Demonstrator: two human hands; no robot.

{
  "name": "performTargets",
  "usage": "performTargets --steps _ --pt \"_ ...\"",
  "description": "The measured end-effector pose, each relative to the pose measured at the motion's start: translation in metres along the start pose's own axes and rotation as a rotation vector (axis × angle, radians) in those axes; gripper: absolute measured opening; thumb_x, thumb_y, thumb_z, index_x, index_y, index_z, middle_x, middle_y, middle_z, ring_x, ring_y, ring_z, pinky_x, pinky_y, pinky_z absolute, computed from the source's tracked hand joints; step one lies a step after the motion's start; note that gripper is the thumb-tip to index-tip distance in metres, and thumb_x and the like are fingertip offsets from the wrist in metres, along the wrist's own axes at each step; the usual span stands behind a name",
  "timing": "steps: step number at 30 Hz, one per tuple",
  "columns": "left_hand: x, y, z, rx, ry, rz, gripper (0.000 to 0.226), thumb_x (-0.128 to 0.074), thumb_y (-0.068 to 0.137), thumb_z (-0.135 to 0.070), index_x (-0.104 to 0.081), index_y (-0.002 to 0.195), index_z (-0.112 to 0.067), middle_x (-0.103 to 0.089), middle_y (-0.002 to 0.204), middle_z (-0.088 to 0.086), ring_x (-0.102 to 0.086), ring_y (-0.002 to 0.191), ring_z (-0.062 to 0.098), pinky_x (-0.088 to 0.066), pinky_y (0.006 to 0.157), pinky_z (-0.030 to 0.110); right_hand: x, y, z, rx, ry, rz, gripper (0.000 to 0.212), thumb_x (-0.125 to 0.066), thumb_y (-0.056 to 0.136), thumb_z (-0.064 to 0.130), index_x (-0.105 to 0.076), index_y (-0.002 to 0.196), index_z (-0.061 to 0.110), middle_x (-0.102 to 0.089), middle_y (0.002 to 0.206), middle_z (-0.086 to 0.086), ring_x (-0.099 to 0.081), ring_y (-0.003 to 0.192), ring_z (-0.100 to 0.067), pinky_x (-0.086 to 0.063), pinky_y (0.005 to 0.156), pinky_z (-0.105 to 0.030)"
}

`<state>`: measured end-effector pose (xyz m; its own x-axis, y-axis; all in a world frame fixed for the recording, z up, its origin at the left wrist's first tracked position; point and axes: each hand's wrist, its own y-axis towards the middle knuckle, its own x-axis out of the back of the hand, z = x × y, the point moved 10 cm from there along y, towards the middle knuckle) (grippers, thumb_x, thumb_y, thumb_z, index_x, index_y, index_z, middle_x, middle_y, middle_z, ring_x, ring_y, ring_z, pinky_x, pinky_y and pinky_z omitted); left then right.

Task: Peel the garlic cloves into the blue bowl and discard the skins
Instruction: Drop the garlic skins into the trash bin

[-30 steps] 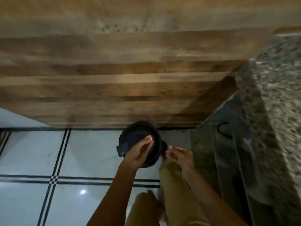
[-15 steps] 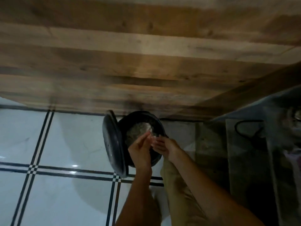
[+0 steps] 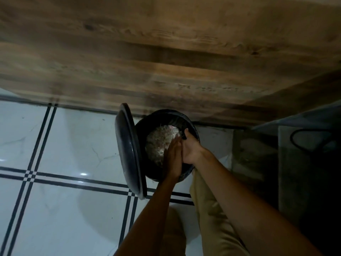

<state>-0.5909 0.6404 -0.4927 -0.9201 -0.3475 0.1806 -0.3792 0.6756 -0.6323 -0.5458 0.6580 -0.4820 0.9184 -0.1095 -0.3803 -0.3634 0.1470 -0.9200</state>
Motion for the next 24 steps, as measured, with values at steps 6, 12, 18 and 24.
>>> performTargets --steps 6,12,18,24 --pt "0.004 -0.005 -0.017 -0.153 0.151 0.001 0.055 -0.029 0.097 -0.042 -0.039 0.142 -0.011 -0.038 0.146 -0.003 -0.033 0.135 0.01 -0.027 0.114 0.03 0.011 -0.005 0.002 0.054 0.046 -0.077 0.068 -0.028 0.092 0.063 -0.057 0.119 0.007 -0.065 0.092 -0.01 -0.063 0.082 -0.023 -0.05 0.07 -0.032" --pt "0.025 0.014 0.005 0.047 0.106 -0.062 0.037 -0.036 0.1 -0.015 -0.045 0.134 -0.002 -0.046 0.139 0.015 -0.041 0.13 0.031 -0.032 0.11 0.037 0.018 -0.032 0.014 0.171 -0.228 -0.159 0.05 -0.029 0.1 0.046 -0.052 0.128 0.013 -0.048 0.138 -0.005 -0.043 0.128 -0.022 -0.033 0.102 -0.038" --pt "0.044 -0.068 -0.118 -0.26 0.198 -0.076 0.008 -0.061 0.087 -0.001 -0.067 0.092 0.0 -0.067 0.09 0.01 -0.059 0.083 0.015 -0.046 0.075 0.021 0.005 -0.126 0.025 0.388 -0.392 -0.258 0.039 -0.042 0.098 0.034 -0.054 0.127 0.01 -0.056 0.129 -0.006 -0.051 0.118 -0.023 -0.036 0.083 -0.03" --pt "-0.026 -0.249 -0.254 -0.608 0.287 0.17 0.012 -0.06 0.09 -0.008 -0.066 0.093 -0.018 -0.067 0.09 0.0 -0.062 0.083 0.009 -0.048 0.075 0.018 0.032 -0.382 0.016 0.972 -0.324 -0.391 0.016 -0.048 0.095 0.011 -0.064 0.096 0.013 -0.064 0.091 0.006 -0.059 0.094 -0.016 -0.041 0.065 -0.005"
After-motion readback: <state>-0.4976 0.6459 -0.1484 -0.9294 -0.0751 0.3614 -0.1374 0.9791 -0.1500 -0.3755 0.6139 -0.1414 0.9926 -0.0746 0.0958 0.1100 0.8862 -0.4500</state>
